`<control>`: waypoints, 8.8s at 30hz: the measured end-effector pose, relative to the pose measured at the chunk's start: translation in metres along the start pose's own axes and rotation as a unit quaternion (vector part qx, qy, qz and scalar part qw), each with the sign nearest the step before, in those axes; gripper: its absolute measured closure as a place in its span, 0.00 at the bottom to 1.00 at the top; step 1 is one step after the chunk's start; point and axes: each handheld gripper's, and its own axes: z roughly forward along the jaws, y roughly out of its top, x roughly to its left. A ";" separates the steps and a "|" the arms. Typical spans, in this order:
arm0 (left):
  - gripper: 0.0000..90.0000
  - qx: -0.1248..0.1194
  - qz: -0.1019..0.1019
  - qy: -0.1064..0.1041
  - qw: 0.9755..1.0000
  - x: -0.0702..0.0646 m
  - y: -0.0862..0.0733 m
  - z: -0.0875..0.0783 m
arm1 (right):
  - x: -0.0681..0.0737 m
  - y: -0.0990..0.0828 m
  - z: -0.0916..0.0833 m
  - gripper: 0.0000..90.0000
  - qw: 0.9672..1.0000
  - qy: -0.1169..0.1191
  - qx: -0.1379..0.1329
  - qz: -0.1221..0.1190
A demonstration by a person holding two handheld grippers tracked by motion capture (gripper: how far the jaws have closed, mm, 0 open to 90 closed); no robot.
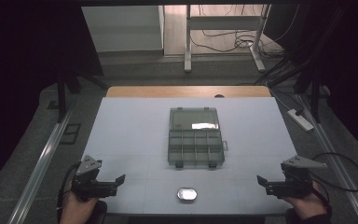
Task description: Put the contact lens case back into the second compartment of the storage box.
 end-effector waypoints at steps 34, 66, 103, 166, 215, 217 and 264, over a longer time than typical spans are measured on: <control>0.01 0.008 0.005 -0.009 1.000 0.001 0.000 0.001 | 0.004 0.008 0.004 0.00 0.998 0.052 0.005 -0.031; 0.01 0.008 -0.002 -0.011 1.000 0.001 0.000 0.002 | 0.032 0.040 0.032 0.00 0.988 0.140 0.008 -0.066; 0.01 0.012 0.003 -0.010 1.000 0.001 0.000 0.002 | 0.080 0.055 0.064 0.00 0.972 0.188 0.051 -0.131; 0.01 0.009 0.005 -0.014 1.000 0.001 0.000 0.002 | 0.196 0.041 0.144 0.00 0.911 0.204 0.206 -0.293; 0.01 0.011 0.004 -0.012 1.000 0.001 0.000 0.002 | 0.178 0.071 0.126 0.55 0.929 0.238 0.133 -0.251; 0.01 0.011 0.004 -0.012 1.000 0.001 0.000 0.002 | 0.175 0.075 0.126 0.55 0.932 0.236 0.128 -0.243; 0.01 0.013 0.005 -0.012 1.000 0.001 0.000 0.002 | 0.132 0.135 0.177 0.55 0.982 0.133 0.063 -0.115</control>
